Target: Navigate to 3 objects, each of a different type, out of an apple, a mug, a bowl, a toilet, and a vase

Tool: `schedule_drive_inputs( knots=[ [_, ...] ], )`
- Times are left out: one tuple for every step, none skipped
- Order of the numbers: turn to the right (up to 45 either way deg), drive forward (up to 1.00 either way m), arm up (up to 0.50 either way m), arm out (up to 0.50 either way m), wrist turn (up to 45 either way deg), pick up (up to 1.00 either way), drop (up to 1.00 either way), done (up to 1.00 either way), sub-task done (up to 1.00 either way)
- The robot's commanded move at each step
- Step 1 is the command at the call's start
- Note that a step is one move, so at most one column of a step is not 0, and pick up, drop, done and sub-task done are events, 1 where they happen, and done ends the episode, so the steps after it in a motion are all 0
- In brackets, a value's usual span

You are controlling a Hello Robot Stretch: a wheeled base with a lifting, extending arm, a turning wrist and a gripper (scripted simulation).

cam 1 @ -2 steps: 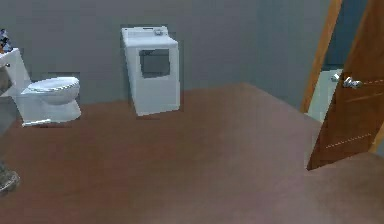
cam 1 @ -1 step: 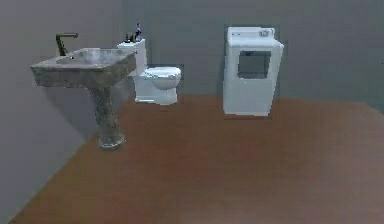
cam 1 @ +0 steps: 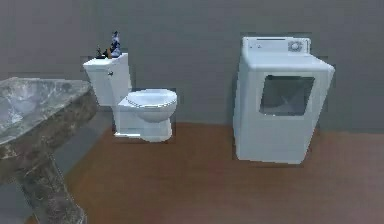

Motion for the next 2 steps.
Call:
schedule_drive_inputs(
  knots=[
    [0.0,1.0,0.0,0.0,0.0,0.0,0.0,0.0,0.0],
    [-12.0,0.0,0.0,0.0,0.0,0.0,0.0,0.0,0.0]
  ],
)
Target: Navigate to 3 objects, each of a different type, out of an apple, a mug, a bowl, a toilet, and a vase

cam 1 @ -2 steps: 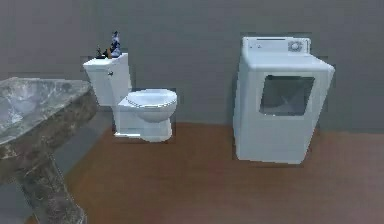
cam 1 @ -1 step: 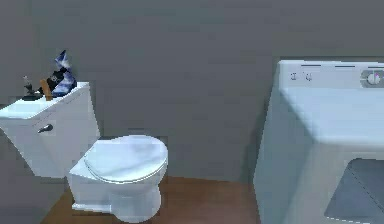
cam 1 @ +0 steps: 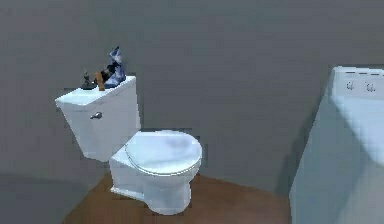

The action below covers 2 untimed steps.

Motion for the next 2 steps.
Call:
schedule_drive_inputs(
  knots=[
    [0.0,0.2,0.0,0.0,0.0,0.0,0.0,0.0,0.0],
    [-9.0,0.0,0.0,0.0,0.0,0.0,0.0,0.0,0.0]
  ],
)
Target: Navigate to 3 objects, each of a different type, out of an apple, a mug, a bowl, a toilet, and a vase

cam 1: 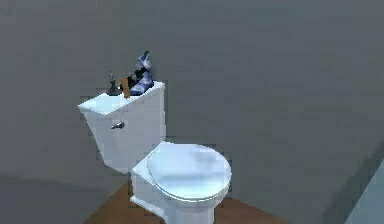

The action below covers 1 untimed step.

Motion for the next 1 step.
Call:
schedule_drive_inputs(
  knots=[
    [0.0,0.0,0.0,0.0,0.0,0.0,0.0,1.0,0.0]
  ],
)
